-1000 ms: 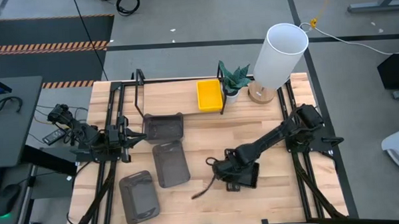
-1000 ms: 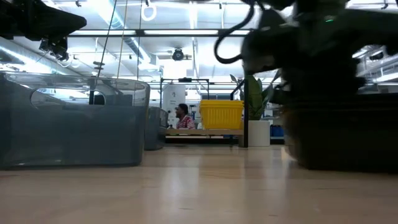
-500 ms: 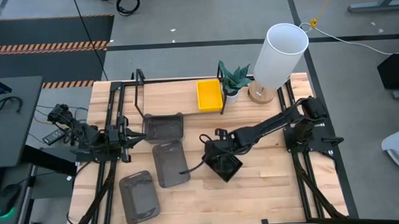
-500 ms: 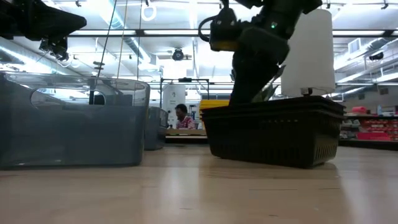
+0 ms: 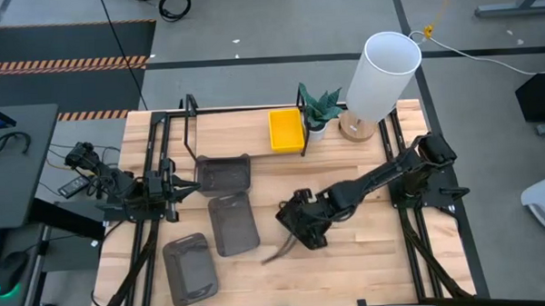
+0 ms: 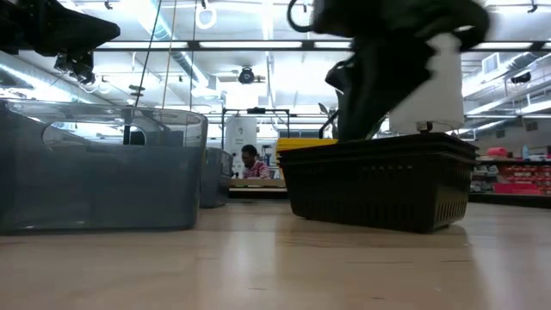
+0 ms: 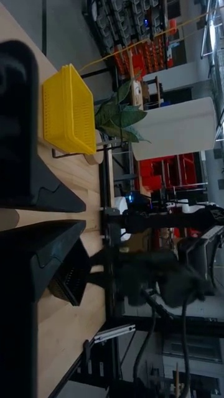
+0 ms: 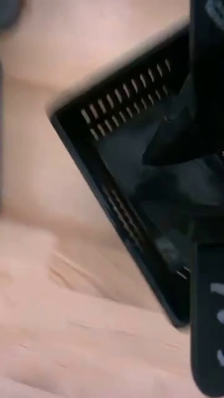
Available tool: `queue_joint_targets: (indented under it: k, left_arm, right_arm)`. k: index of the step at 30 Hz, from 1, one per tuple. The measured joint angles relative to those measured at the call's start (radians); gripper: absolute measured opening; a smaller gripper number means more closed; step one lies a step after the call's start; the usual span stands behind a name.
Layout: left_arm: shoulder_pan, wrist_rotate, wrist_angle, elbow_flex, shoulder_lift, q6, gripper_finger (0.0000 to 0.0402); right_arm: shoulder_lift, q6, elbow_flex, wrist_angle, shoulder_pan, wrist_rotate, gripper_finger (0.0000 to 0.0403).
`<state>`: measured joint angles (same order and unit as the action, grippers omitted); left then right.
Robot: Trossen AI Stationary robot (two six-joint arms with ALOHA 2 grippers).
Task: Stack baskets on shelf by color
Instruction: Put the stacked black baskets on the shelf
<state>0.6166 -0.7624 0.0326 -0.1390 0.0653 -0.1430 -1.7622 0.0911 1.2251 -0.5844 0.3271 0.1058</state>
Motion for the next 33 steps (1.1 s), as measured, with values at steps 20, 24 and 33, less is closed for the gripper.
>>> queue_joint_targets:
  k: [20, 24, 33]
  left_arm:
    - [0.000, 0.000, 0.000, 0.000, 0.000, 0.000, 0.0035]
    - [0.000, 0.000, 0.000, 0.000, 0.000, 0.000, 0.0029]
    - [0.000, 0.000, 0.000, 0.000, 0.000, 0.000, 0.0038]
  right_arm:
    - [-0.001, -0.047, 0.119, -0.303, 0.184, -0.003, 0.0220]
    - [-0.001, -0.042, 0.119, -0.302, 0.190, -0.003, 0.0210]
    - [-0.005, -0.040, 0.119, -0.299, 0.190, -0.003, 0.0186]
